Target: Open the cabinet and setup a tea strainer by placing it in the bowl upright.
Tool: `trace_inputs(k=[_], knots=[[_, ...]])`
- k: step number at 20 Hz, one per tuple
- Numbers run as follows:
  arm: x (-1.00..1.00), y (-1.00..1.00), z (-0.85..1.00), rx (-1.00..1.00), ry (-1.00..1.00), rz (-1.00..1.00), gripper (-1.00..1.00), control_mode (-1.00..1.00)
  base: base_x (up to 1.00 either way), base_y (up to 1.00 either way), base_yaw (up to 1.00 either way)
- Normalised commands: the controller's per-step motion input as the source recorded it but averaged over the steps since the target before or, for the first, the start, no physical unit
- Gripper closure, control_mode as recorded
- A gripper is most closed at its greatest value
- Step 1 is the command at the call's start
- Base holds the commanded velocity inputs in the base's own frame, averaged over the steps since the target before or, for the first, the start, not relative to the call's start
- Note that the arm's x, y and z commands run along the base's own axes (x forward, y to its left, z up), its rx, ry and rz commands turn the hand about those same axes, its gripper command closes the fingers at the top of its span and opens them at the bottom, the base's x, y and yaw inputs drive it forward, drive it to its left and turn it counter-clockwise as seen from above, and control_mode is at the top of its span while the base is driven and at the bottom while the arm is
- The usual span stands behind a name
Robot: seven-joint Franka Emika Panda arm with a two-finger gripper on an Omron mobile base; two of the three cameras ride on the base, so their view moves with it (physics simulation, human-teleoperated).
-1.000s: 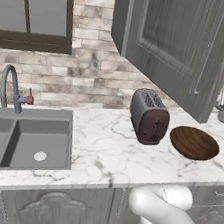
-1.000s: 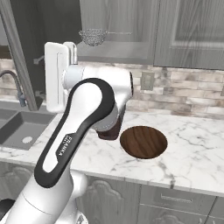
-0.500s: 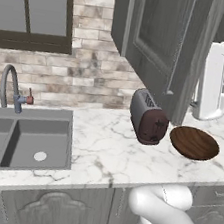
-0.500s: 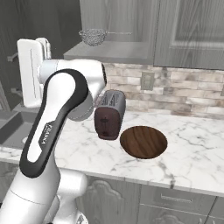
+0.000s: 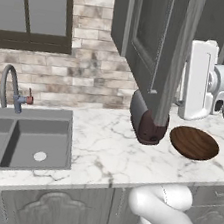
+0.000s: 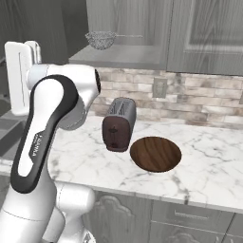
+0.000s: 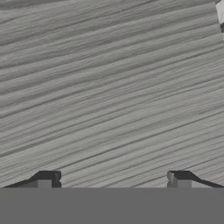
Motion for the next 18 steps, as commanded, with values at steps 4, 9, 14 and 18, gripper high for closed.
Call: trace_inputs(k=[4,9,14,18], knots=[[0.0,0.12,0.0,-0.08,-0.02,0.0,-1.0,-1.0,0.0,0.0,0.0],[0.0,-0.27,0.0,-0.09,-0.08,0.0,-1.0,-1.0,0.0,0.0,0.0],[0.0,-0.39,0.0,-0.09,0.0,-0.02,-1.0,-1.0,0.0,0.0,0.0],[0.06,-0.45,0.0,-0.11,-0.01,-0.01,-1.0,-1.0,0.0,0.0,0.0]])
